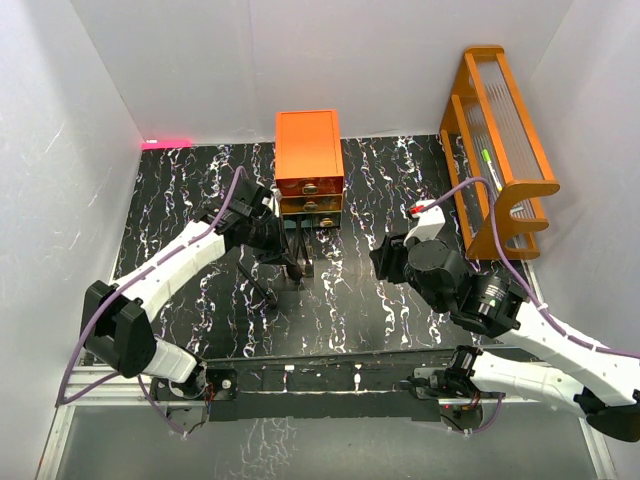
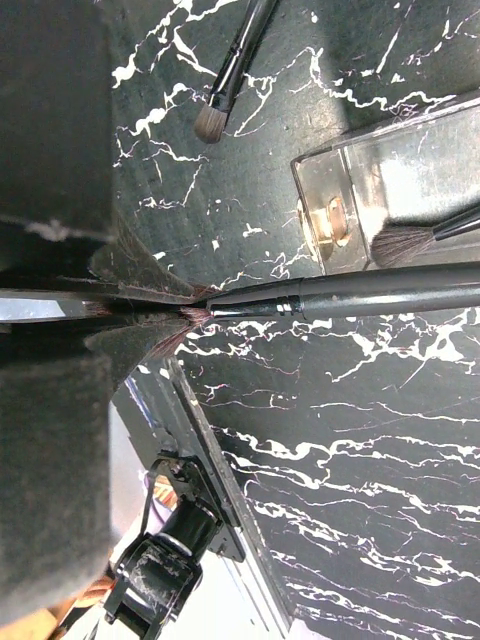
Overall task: Organize the makeup
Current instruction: Place the makeup brush in the drawer.
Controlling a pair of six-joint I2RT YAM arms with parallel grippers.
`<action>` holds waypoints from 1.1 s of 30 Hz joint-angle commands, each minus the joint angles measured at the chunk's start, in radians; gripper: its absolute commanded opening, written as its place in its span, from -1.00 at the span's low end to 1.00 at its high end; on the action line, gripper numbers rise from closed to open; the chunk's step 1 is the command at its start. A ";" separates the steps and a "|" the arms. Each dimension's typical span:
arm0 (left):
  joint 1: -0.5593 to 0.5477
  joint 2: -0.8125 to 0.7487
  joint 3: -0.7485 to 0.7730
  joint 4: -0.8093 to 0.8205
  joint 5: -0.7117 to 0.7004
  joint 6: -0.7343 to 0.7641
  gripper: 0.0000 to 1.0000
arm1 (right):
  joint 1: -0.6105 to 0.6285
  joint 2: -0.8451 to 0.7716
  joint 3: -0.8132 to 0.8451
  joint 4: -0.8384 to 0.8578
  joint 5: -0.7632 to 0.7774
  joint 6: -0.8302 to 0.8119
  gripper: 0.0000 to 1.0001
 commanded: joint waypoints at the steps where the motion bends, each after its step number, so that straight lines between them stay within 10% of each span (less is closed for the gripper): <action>1: 0.038 -0.008 -0.028 0.041 0.098 -0.006 -1.00 | -0.002 -0.023 -0.004 0.019 0.034 0.011 -0.08; 33: 0.173 0.095 -0.109 0.206 0.203 -0.039 -1.00 | -0.001 -0.025 -0.017 0.018 0.033 0.020 -0.08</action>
